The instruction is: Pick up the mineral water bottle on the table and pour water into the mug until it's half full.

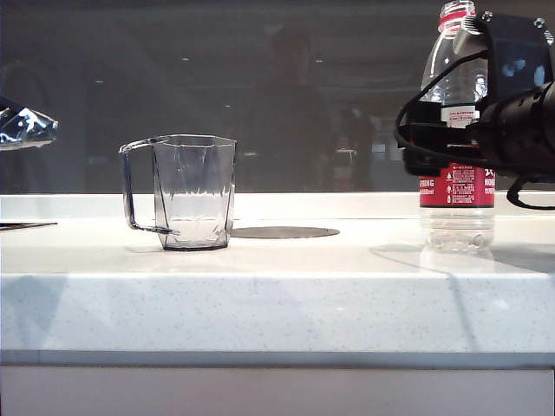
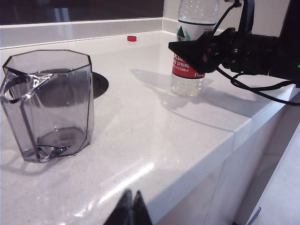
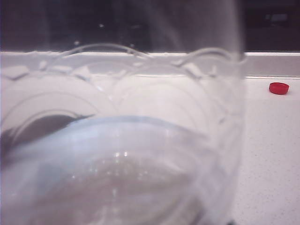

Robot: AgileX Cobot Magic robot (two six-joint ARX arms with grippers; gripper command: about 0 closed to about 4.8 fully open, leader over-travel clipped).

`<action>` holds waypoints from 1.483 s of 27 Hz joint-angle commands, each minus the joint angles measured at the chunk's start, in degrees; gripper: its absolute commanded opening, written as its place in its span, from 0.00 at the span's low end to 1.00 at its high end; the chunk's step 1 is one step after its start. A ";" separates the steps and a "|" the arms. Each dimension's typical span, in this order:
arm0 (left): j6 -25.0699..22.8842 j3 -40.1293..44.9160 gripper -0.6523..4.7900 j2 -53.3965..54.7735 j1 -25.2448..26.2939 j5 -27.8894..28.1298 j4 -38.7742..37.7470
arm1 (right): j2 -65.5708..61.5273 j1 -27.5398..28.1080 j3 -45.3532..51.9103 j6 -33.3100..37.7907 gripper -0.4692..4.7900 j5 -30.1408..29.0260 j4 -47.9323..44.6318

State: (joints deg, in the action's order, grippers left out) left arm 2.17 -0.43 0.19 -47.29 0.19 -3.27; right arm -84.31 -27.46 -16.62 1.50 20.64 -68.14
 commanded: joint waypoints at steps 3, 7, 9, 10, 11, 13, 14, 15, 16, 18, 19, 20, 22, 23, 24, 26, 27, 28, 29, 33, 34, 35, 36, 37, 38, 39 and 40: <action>-0.09 -0.15 0.11 0.04 0.04 -0.17 0.50 | 0.15 0.02 -0.20 -0.04 0.53 0.22 -1.09; -0.09 -0.15 0.11 0.04 0.04 -0.17 0.50 | 0.15 0.02 -0.20 -0.04 0.52 0.22 -1.09; -0.09 -0.15 0.11 0.04 0.04 -0.17 0.50 | 0.15 0.02 -0.20 -0.07 0.52 0.22 -1.11; -0.09 -0.15 0.11 0.04 0.04 -0.17 0.50 | 0.15 0.02 -0.20 -0.11 0.52 0.24 -1.05; -0.09 -0.15 0.11 0.04 0.04 -0.17 0.50 | 0.15 0.02 -0.20 -0.22 0.52 0.26 -0.85; -0.09 -0.15 0.11 0.04 0.04 -0.17 0.50 | 0.15 0.02 -0.20 -0.31 0.52 0.26 -0.72; -0.09 -0.15 0.11 0.04 0.07 -0.17 0.48 | 0.17 0.02 -0.20 -0.31 0.52 0.24 -0.74; -0.09 -0.15 0.11 0.04 0.09 -0.17 0.50 | 0.17 0.02 -0.22 -0.28 0.52 0.24 -0.81; -0.09 -0.15 0.11 0.04 0.09 -0.17 0.50 | 0.17 -0.02 -0.22 -0.31 0.52 0.22 -0.98; -0.09 -0.15 0.11 0.04 0.09 -0.17 0.50 | 0.24 -0.04 -0.28 -0.63 0.52 0.20 -1.22; -0.09 -0.15 0.11 0.04 0.09 -0.17 0.48 | 0.31 -0.04 -0.44 -1.33 0.52 0.20 -1.16; -0.09 -0.15 0.11 0.04 0.09 -0.17 0.48 | 0.37 -0.11 -0.70 -2.49 0.52 0.17 -1.18; -0.09 -0.15 0.11 0.04 0.13 -0.20 0.50 | 0.46 -0.31 -1.40 -4.42 0.52 -0.39 -1.11; -0.09 -0.15 0.11 0.04 0.13 -0.20 0.48 | 0.48 -0.68 -2.08 -6.08 0.52 -1.25 -1.05; -0.09 -0.15 0.11 0.04 0.13 -0.17 0.48 | 0.57 -1.14 -2.75 -7.43 0.52 -2.03 -0.68; -0.09 -0.15 0.11 0.04 0.17 -0.20 0.50 | 1.01 -3.58 -6.14 -12.83 0.52 -2.80 3.69; -0.09 -0.15 0.11 0.04 0.22 -0.20 0.50 | 1.05 -4.50 -7.63 -14.88 0.52 -2.80 6.23; -0.09 -0.15 0.11 0.04 0.24 -0.17 0.50 | 1.09 -5.68 -9.51 -17.64 0.52 -2.78 9.62; -0.09 -0.15 0.11 0.04 0.42 -0.22 0.50 | 1.09 -6.56 -11.10 -20.00 0.52 -2.80 12.61; -0.07 -0.15 0.11 0.04 2.78 -0.24 0.50 | 0.96 -9.51 -17.53 -28.48 0.52 -2.75 25.05; -0.07 -0.15 0.11 0.04 3.91 -0.24 0.48 | 0.96 -9.92 -18.97 -29.94 0.52 -2.73 27.56; -0.09 -0.15 0.11 0.04 4.90 -0.22 0.48 | 0.96 -10.23 -19.89 -30.84 0.52 -2.69 29.07; -0.09 -0.15 0.11 0.04 5.86 -0.22 0.48 | 0.96 -10.43 -20.65 -31.93 0.52 -2.56 30.16; -0.09 -0.15 0.11 0.04 7.08 -0.22 0.48 | 0.96 -10.43 -21.42 -33.20 0.52 -2.58 31.21; -0.09 -0.15 0.11 0.04 9.07 -0.22 0.48 | 0.96 -10.43 -22.38 -35.74 0.52 -2.40 32.50; -0.09 -0.15 0.11 0.04 10.21 -0.22 0.48 | 0.96 -10.43 -22.88 -37.70 0.52 -2.36 33.09; -0.09 -0.15 0.11 0.04 11.10 -0.22 0.48 | 0.96 -10.43 -23.21 -39.36 0.52 -2.36 33.57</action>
State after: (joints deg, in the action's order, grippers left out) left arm 2.20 -0.43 0.19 -37.10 0.10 -3.27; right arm -83.92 -37.82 -38.72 -34.06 17.91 -32.38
